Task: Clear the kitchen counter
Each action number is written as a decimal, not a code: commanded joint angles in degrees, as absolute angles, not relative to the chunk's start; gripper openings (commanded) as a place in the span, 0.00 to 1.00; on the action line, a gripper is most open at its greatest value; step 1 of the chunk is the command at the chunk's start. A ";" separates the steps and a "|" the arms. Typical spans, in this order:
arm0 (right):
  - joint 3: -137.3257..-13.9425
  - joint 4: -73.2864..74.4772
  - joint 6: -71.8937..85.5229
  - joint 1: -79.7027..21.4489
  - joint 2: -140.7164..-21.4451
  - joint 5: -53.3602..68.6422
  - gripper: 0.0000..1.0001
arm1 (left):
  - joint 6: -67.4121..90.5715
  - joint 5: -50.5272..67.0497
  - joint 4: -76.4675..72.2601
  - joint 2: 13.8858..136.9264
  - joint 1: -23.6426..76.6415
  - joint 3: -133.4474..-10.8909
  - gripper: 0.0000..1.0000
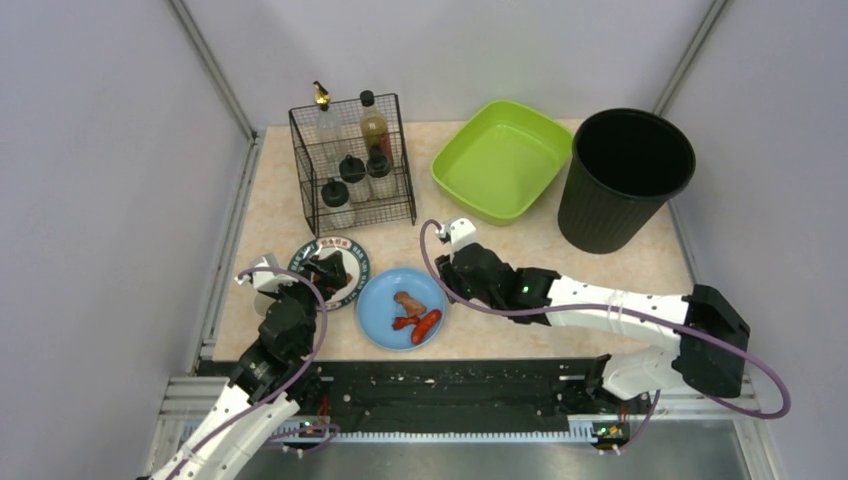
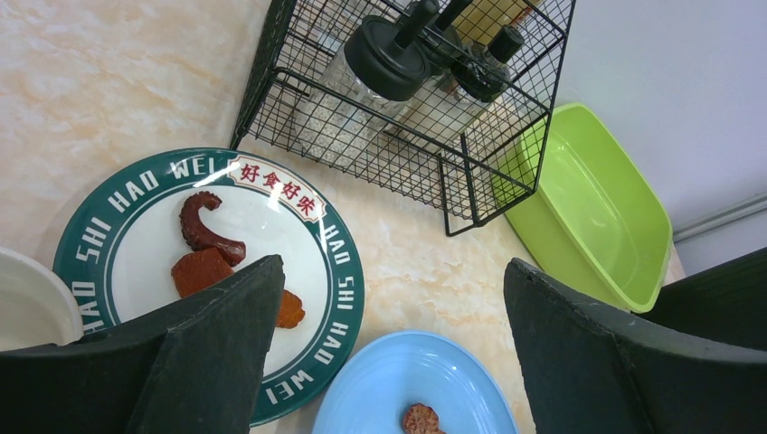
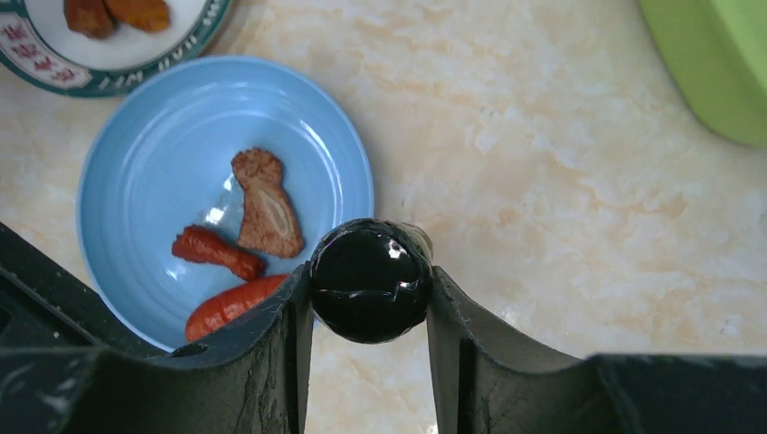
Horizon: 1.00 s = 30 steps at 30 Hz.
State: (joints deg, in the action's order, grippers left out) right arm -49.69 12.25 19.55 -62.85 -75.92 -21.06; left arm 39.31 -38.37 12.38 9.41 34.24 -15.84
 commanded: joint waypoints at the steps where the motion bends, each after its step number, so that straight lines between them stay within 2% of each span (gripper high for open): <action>1: -55.96 9.03 15.34 -63.59 -73.24 -24.78 0.05 | 39.68 -37.96 9.67 9.48 34.40 -15.58 0.95; 9: -65.14 5.34 8.94 -63.57 -77.55 -26.15 0.04 | 39.70 -37.83 9.71 9.43 34.38 -15.57 0.95; 16: -75.50 2.36 4.35 -63.27 -85.81 -25.66 0.03 | 40.00 -37.28 9.59 9.32 34.39 -15.55 0.95; 30: -95.27 3.57 5.31 -56.90 -101.58 -17.28 0.03 | 39.79 -38.30 9.93 8.88 34.37 -15.47 0.95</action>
